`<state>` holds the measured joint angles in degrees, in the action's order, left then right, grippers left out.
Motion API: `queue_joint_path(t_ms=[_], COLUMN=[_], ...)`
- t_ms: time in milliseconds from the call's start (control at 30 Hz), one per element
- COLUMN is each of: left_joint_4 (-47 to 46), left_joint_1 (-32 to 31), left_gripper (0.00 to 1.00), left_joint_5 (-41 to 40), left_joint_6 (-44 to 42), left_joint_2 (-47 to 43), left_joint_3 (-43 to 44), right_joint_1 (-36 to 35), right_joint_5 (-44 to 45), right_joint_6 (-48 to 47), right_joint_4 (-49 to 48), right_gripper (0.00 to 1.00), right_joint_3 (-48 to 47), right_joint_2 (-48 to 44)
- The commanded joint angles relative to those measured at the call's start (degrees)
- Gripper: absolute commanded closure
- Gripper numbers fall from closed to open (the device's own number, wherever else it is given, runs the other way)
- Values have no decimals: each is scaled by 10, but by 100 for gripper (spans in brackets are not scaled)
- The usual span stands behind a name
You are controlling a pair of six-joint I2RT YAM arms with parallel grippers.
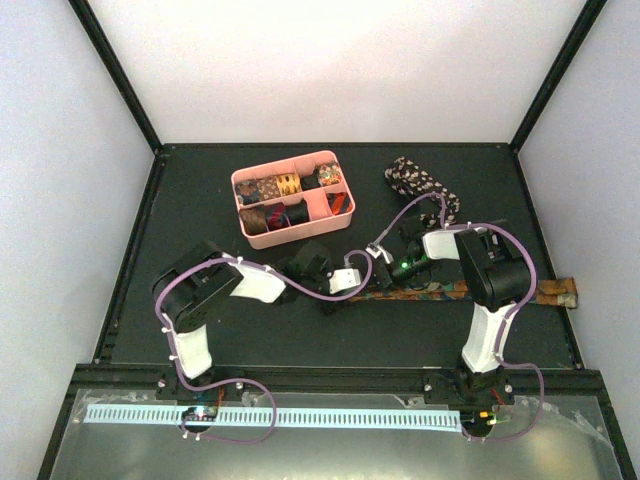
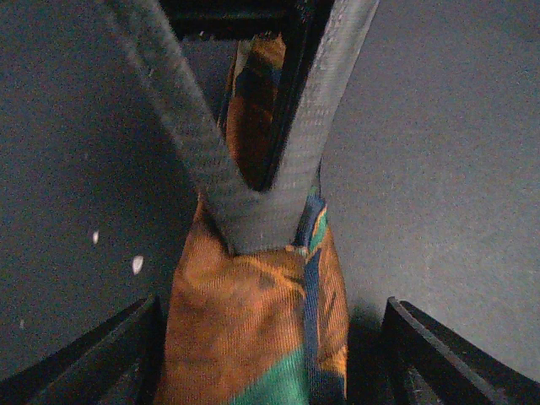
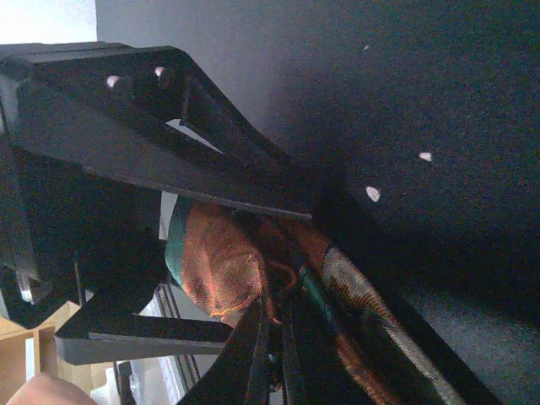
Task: Roll the ties
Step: Roll the tie at the center of the board.
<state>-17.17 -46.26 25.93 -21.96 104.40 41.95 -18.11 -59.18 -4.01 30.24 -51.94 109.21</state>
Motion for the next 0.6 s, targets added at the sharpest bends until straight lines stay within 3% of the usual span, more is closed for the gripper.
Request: queue_joint_path(t_ms=[0,200,400,467,567], left_joint_4=[64,87,93,83,3], left_joint_1=[-4,10,25,29,47], left_gripper=[38,61,66,60,38], left_joint_5=[31,13,18,24,70], left_joint_6=[-43,-81,-104,-98,-49], left_joint_2=[23,-5,0,-4,-19], left_joint_3=[35,10,20,16,-19], right_joint_1=[3,3,3,3,3], right_joint_5=[-10,-10,21,25,36], right_joint_6=[-7,-12,-6,-1,6], right_joint_4=[1,14,8,2,-4], right_gripper=[98,98,98,98,98], right_joint_3=[3,7,9,9,9], right_joint_2=[-4,-11,5,15,23])
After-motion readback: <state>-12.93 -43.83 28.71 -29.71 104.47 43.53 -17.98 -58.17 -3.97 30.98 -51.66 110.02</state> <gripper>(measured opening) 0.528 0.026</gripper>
